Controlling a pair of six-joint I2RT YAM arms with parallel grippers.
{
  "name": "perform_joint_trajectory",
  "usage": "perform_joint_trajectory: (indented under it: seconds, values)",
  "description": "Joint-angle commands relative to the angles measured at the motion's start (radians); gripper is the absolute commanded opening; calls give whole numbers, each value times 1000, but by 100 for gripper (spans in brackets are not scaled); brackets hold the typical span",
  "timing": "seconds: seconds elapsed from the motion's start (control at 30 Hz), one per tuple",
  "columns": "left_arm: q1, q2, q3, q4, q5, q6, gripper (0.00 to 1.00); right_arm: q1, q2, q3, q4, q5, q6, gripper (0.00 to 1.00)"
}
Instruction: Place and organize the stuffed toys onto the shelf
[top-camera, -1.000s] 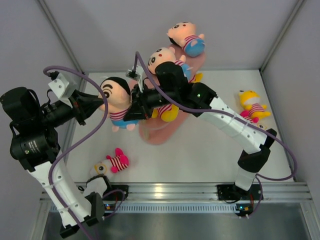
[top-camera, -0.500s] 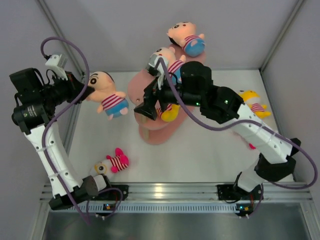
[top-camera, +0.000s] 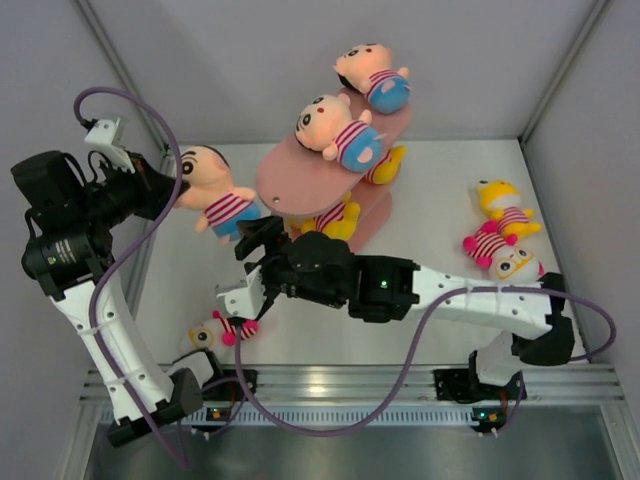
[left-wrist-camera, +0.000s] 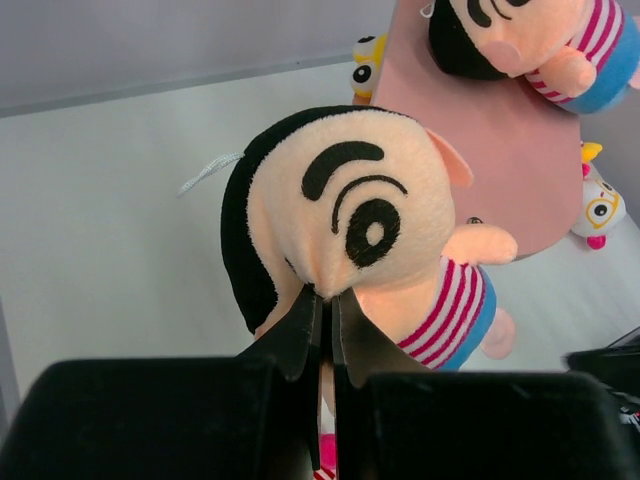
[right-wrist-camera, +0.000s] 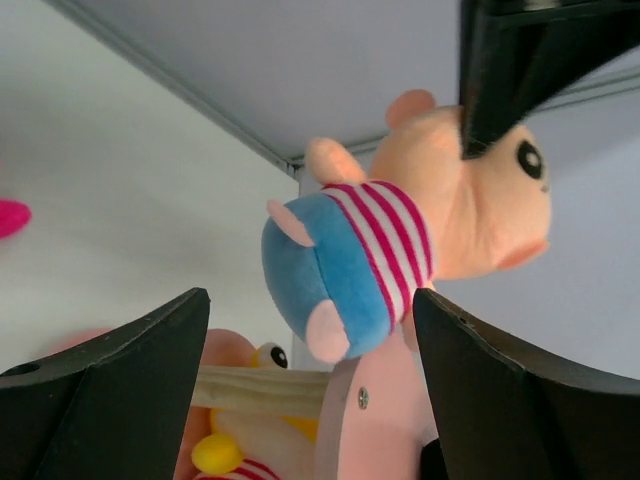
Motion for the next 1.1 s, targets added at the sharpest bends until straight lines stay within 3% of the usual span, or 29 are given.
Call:
perform_joint_trajectory:
  seconds: [0.0, 0.23, 0.4, 0.47, 0.5, 0.53, 0.6, 0.77, 0.83, 0.9, 0.93, 1.03, 1.07]
  values:
    - [4, -24, 0, 18, 32, -2, 0, 4, 46, 37, 96, 103, -231, 83]
    - [4, -24, -8, 16, 52, 1, 0, -2, 187, 66, 220, 318, -354, 83]
    - [4, -22, -23, 16, 62, 6, 0, -28, 267, 164, 312, 479, -369, 73]
    - [4, -27, -38, 18, 78, 11, 0, -37, 302, 231, 258, 493, -325, 55]
    - [4, -31, -46, 16, 80, 11, 0, -40, 313, 241, 259, 490, -314, 40]
    - [4, -36, -60, 18, 86, 12, 0, -42, 310, 241, 269, 485, -305, 18]
    - [4, -44, -74, 16, 89, 26, 0, -42, 304, 241, 282, 477, -300, 1]
    - [4, -54, -83, 18, 50, 34, 0, -39, 247, 215, 269, 427, -252, 0]
    - [4, -61, -83, 18, -6, 52, 34, -33, 214, 213, 243, 401, -223, 0]
    - [4, -67, -84, 16, -41, 79, 54, -28, 198, 223, 217, 370, -203, 0]
    - [4, -73, -90, 16, -73, 92, 72, -27, 188, 232, 173, 362, -187, 0]
    - [4, -71, -110, 16, -148, 112, 99, -30, 172, 263, 101, 344, -173, 0]
    - [4, -67, -113, 16, -167, 106, 99, -31, 166, 267, 90, 333, -171, 0]
